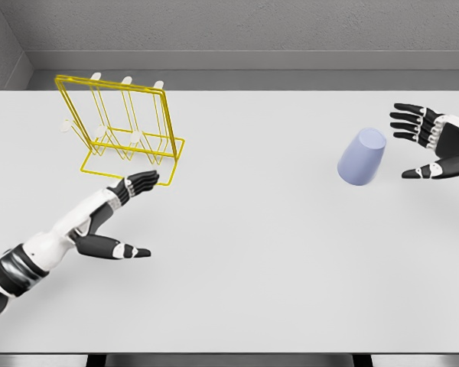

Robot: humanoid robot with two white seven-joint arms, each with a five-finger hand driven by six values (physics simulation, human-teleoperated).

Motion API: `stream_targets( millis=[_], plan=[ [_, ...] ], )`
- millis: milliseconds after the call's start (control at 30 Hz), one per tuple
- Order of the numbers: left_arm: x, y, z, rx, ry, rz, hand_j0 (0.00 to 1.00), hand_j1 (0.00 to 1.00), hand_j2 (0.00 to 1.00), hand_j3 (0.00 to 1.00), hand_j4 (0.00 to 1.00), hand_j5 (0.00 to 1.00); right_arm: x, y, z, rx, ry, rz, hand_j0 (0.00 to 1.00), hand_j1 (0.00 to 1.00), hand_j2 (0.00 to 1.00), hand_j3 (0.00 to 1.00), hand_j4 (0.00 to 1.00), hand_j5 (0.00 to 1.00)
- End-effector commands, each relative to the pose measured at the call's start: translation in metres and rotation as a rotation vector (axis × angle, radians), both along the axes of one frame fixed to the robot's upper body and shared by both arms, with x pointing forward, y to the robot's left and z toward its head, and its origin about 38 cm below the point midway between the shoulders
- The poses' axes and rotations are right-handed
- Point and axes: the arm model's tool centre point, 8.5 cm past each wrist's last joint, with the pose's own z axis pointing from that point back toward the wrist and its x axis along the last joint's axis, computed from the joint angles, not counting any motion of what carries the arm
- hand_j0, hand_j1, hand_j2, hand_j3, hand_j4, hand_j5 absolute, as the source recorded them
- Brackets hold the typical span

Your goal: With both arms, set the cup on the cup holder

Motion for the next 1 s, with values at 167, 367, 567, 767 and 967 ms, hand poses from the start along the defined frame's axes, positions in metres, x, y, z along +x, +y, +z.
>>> stream_targets(
  millis=[167,367,567,767,967],
  plan=[
    [-0.002,0.003,-0.01,-0.009,0.079,0.041,1.0,1.0,1.0,1.0,1.0,1.0,0.002,-0.009,-0.001,0.0,0.009,-0.028,1.0,1.0,1.0,1.0,1.0,1.0],
    [-0.001,0.005,-0.006,-0.009,0.063,0.038,1.0,1.0,1.0,1.0,1.0,1.0,0.002,-0.007,-0.009,0.002,0.031,-0.031,1.0,1.0,1.0,1.0,1.0,1.0],
    [0.0,0.006,-0.006,0.004,0.063,0.044,1.0,1.0,1.0,1.0,1.0,1.0,0.011,-0.027,-0.009,-0.05,0.014,-0.09,1.0,1.0,1.0,1.0,1.0,1.0],
    [0.0,0.006,-0.006,0.004,0.061,0.043,1.0,1.0,1.0,1.0,1.0,1.0,0.012,-0.034,-0.01,-0.046,0.02,-0.111,1.0,1.0,1.0,1.0,1.0,1.0],
    [0.001,0.006,-0.005,0.003,0.059,0.043,1.0,1.0,1.0,1.0,1.0,1.0,0.013,-0.028,-0.017,-0.028,0.035,-0.109,1.0,1.0,1.0,1.0,1.0,1.0]
  ],
)
